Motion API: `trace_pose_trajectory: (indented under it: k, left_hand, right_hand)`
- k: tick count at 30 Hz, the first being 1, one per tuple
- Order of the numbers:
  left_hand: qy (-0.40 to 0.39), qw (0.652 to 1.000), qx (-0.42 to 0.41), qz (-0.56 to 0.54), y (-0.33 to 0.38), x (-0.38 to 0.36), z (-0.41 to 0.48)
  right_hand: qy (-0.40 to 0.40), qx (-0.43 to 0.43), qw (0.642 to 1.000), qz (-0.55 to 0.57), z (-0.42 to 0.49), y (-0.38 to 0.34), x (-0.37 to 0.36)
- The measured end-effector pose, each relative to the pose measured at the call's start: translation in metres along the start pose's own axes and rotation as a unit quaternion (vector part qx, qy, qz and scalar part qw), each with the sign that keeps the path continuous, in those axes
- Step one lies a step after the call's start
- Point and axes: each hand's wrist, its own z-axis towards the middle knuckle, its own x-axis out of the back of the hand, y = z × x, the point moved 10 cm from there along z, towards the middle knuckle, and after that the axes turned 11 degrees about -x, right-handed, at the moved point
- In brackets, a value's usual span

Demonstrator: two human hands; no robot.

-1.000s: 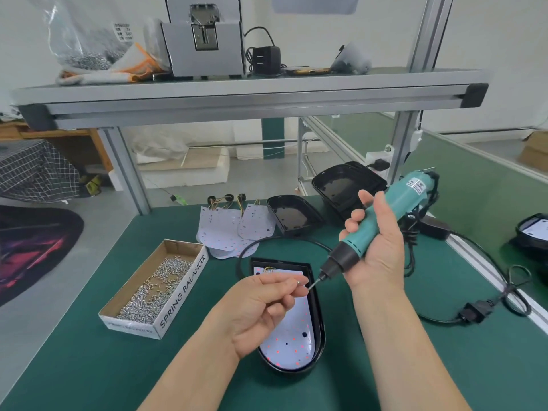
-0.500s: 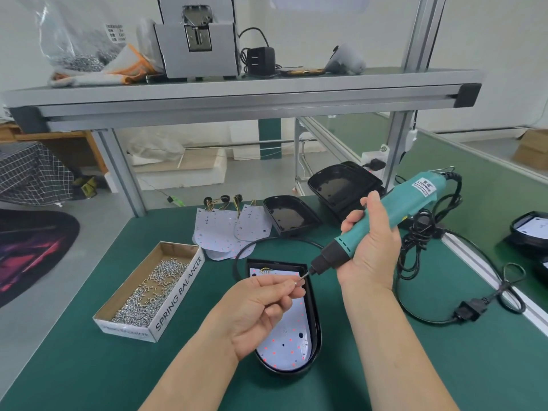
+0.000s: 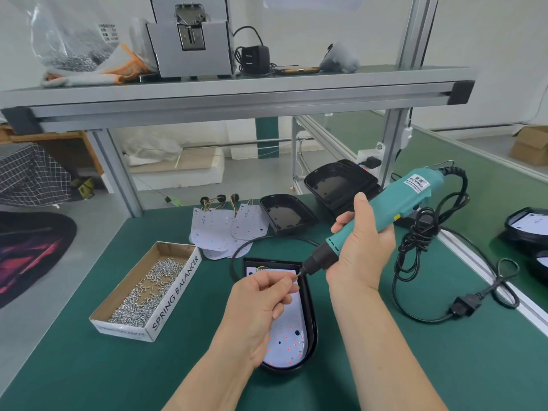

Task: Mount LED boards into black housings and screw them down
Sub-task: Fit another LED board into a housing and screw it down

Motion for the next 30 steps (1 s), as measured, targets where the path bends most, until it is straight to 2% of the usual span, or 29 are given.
trace_pose_trajectory:
  k: [12, 15, 17, 19, 21, 23, 26, 30]
  left_hand:
    - [-0.056, 0.997, 0.043, -0.038, 0.0, -0.002, -0.004]
    - [-0.001, 1.0, 0.016, -0.002, 0.007, 0.025, 0.006]
    - [0.089, 0.993, -0.01, 0.071, 0.013, 0.062, 0.016]
    - [0.145, 0.968, -0.02, 0.206, 0.015, 0.092, 0.021]
    - [0.119, 0.941, -0.018, 0.316, 0.009, 0.094, 0.024]
    - [0.064, 0.927, 0.024, 0.369, -0.01, 0.085, 0.025]
    - [0.024, 0.944, 0.076, 0.32, -0.031, 0.072, 0.026]
    - [0.039, 0.961, 0.102, 0.252, -0.039, 0.071, 0.03]
  right_hand:
    - [0.004, -0.022, 1.0, 0.011, 0.005, 0.005, 0.006]
    - [-0.001, -0.013, 1.0, 0.008, 0.011, -0.001, 0.004]
    - [-0.003, 0.0, 1.0, -0.001, 0.017, -0.006, 0.004]
    - [-0.007, 0.021, 1.0, -0.02, 0.022, -0.01, 0.003]
    - [-0.01, 0.049, 0.997, -0.054, 0.024, -0.009, 0.001]
    - [-0.017, 0.075, 0.993, -0.086, 0.024, -0.004, -0.004]
    - [-0.038, 0.097, 0.987, -0.123, 0.024, 0.008, -0.012]
    - [-0.052, 0.12, 0.976, -0.176, 0.025, 0.019, -0.019]
